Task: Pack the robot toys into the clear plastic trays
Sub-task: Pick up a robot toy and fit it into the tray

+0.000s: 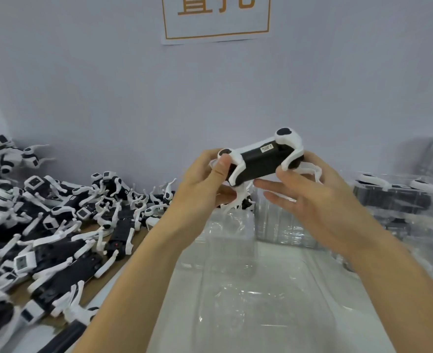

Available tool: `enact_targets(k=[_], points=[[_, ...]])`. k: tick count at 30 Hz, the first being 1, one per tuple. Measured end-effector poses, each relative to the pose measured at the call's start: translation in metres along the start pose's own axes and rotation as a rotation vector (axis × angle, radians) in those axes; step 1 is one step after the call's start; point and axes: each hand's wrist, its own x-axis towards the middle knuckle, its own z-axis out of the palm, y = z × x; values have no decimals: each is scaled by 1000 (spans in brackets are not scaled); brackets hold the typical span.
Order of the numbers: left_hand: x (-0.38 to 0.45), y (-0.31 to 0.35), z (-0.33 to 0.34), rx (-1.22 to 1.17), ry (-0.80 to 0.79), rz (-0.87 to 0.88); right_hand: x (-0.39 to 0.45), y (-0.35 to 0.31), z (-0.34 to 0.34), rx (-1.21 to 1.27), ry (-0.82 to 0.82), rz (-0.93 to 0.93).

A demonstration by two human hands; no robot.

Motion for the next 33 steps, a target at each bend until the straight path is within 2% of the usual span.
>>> enact_targets(k=[4, 6, 8, 11, 14, 19, 23, 26, 31, 33], points=[[0, 2, -12, 170, -13, 118, -7, -12, -23, -95, -170, 56], [0, 2, -14, 336, -56, 130, -9, -18, -26, -173, -132, 48], [-2, 1, -9, 438, -90, 100, -8, -19, -24, -442, -83, 15], [-6, -2, 3, 506, -115, 58, -8, -15, -16, -854, -209, 47], [-7, -5, 7, 433, -184, -41, -7, -4, -9, -1060, -214, 26], [-8, -13, -6, 349, -366, -180, -3, 4, -12, -1121, -178, 38], [-4, -29, -31, 502, -322, -279, -4, -4, -17, -1157, -173, 39], [-6, -42, -37, 545, -404, -340, -5, 0, -10, -1082, -230, 82], [-6, -53, -39, 535, -410, -261, -6, 24, 14, -1092, -330, 132], [-7, -59, -40, 500, -381, -301, -6, 30, 18, -1136, -345, 157]])
